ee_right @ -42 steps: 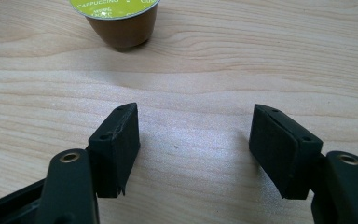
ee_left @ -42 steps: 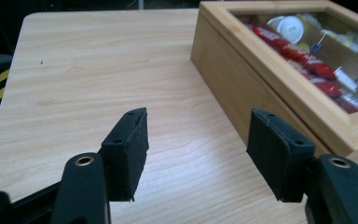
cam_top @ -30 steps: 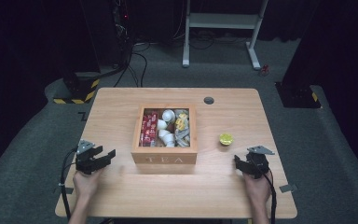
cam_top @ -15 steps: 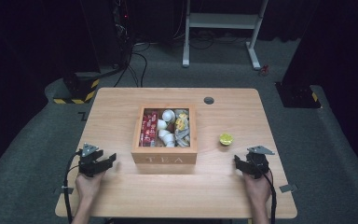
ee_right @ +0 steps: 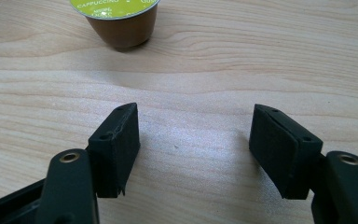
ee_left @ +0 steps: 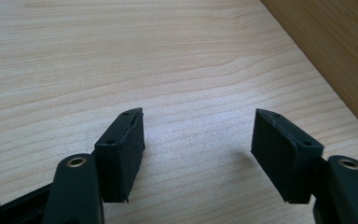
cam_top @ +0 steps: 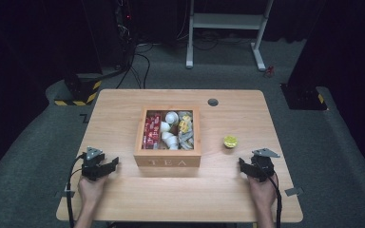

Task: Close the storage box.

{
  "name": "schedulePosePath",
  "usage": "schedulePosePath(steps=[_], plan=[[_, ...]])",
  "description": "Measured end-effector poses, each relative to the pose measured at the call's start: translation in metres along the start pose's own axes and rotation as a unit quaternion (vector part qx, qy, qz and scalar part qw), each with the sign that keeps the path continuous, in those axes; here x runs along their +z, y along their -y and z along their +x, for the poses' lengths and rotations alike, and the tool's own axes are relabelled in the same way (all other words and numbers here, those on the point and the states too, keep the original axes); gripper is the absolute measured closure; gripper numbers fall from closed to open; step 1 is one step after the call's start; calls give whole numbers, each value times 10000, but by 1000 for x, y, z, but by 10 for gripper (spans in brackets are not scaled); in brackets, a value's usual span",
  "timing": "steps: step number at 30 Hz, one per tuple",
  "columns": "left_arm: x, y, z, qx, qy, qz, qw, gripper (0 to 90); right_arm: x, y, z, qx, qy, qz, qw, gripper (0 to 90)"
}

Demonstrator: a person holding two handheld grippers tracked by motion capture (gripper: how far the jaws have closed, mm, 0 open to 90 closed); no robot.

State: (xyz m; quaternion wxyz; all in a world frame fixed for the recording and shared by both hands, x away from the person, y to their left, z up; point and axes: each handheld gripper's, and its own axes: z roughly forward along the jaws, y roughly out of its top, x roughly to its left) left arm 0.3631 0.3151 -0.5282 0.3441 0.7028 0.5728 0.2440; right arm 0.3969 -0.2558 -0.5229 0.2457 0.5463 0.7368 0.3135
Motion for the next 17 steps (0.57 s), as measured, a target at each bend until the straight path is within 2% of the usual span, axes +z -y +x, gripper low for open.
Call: schedulePosePath(steps=[3, 6, 17], plan=[[0, 0, -1, 19, 8, 44, 10000, 332, 0, 0, 0, 0, 1, 0, 10000, 331], [2, -1, -8, 237, -113, 111, 9996, 297, 0, 0, 0, 1, 0, 0, 10000, 331], [3, -1, -9, 211, -101, 137, 9996, 266, 0, 0, 0, 0, -3, -1, 10000, 331]])
